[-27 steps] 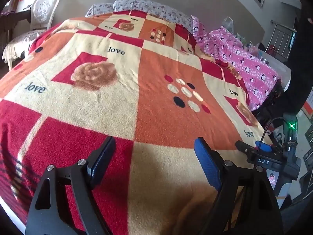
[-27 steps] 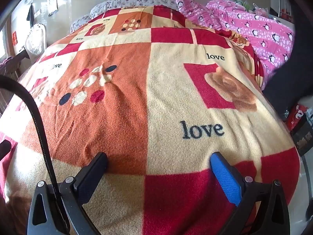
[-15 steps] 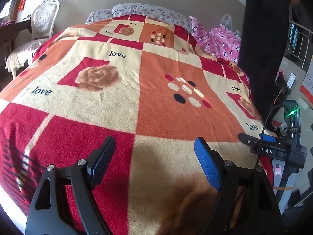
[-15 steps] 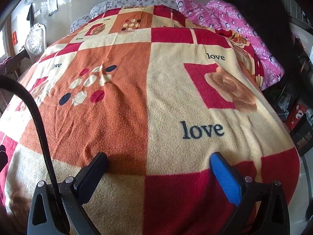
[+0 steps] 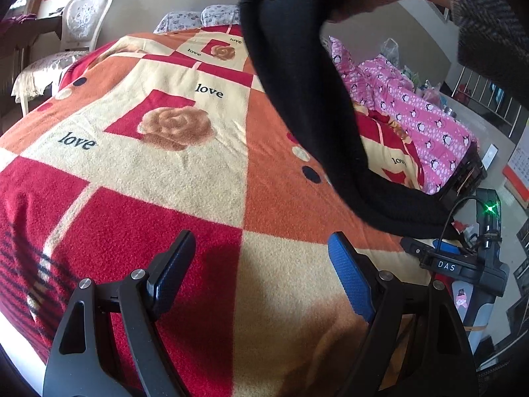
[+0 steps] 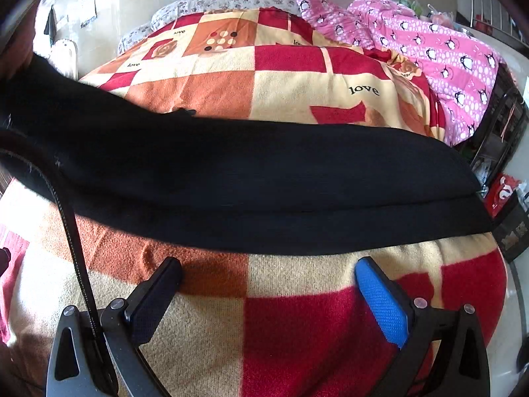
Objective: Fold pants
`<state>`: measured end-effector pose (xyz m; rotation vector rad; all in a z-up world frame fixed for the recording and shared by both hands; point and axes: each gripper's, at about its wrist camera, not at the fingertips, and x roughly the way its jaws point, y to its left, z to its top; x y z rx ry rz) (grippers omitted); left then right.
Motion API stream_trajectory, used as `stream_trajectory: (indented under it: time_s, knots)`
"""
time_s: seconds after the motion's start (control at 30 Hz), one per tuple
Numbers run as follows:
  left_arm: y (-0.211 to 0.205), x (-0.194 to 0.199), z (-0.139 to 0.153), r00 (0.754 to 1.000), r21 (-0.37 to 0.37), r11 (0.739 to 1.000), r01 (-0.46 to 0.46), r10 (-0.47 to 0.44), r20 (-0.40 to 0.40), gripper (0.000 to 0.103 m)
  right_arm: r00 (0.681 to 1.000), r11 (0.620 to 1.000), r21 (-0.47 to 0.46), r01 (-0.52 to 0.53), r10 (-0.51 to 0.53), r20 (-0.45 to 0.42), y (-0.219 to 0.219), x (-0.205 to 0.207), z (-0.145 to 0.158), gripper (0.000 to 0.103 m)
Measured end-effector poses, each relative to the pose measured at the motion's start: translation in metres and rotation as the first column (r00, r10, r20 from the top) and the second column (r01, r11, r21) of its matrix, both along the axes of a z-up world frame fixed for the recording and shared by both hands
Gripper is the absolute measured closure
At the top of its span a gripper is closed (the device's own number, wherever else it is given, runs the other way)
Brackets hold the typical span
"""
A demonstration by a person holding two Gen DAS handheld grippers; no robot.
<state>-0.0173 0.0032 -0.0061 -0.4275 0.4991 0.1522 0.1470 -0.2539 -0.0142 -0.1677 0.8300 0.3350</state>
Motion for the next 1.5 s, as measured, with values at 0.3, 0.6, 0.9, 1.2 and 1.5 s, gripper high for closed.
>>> stream_trajectory:
  time_s: [0.3,0.6,0.9,1.2,1.5]
  knots:
    - [0.0,0.001,0.0,1.0,0.008,1.0,-0.001,0.001,-0.024,0.02,1.0,1.0,0.0,-0.001,0.001,-0.001,0.001,0.003,0.0,0.0]
    - [-0.003,0.005,0.0,0.999,0.006,1.0,-0.01,0.01,-0.054,0.02,1.0,1.0,0.0,-0.001,0.001,0.0,0.0,0.003,0.0,0.0]
    - [-0.001,0.007,0.0,0.999,-0.012,1.0,-0.004,0.003,-0.053,0.02,1.0,1.0,0.0,-0.002,0.002,0.001,0.0,0.004,0.0,0.0]
    - [0.007,0.007,-0.003,0.999,-0.065,0.998,0.011,-0.015,-0.048,0.02,1.0,1.0,0.0,-0.001,0.001,0.0,0.001,0.003,0.0,0.0]
    - [0.007,0.012,-0.002,0.998,-0.07,0.997,0.014,-0.018,-0.054,0.02,1.0,1.0,0.0,-0.002,0.002,0.001,0.0,0.003,0.0,0.0]
